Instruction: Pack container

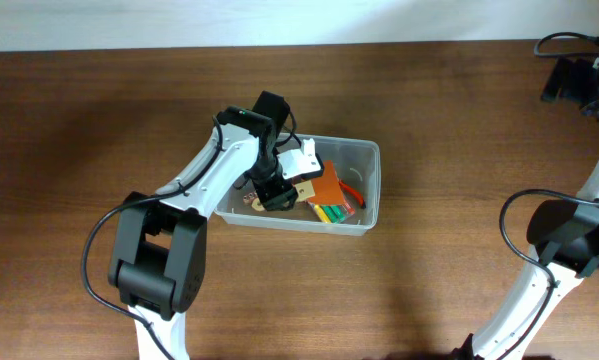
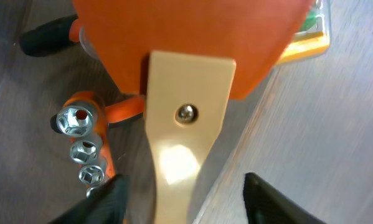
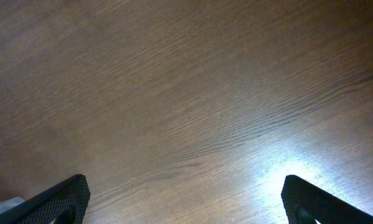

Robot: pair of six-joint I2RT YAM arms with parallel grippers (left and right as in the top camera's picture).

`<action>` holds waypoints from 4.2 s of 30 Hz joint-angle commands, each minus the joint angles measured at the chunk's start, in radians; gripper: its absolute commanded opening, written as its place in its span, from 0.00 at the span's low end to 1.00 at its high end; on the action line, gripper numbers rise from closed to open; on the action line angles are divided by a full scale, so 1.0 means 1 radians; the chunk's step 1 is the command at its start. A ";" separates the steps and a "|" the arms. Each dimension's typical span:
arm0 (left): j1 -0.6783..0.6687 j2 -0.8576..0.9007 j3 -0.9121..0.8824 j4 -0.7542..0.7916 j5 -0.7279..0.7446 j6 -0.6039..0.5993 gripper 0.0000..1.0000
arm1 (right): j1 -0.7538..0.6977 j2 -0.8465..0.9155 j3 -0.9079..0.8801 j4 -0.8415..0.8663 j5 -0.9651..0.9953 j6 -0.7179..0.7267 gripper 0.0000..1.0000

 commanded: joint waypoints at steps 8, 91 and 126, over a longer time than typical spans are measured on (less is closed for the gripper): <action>0.002 -0.020 0.155 -0.056 0.012 -0.015 0.65 | 0.000 -0.008 0.019 0.000 -0.002 0.009 0.99; 0.536 -0.030 0.556 -0.026 -0.513 -0.802 0.99 | 0.027 -0.104 0.019 0.000 -0.001 0.009 0.99; 0.536 -0.030 0.556 -0.026 -0.513 -0.802 0.99 | 0.367 -1.502 -1.663 1.288 0.002 -0.021 0.99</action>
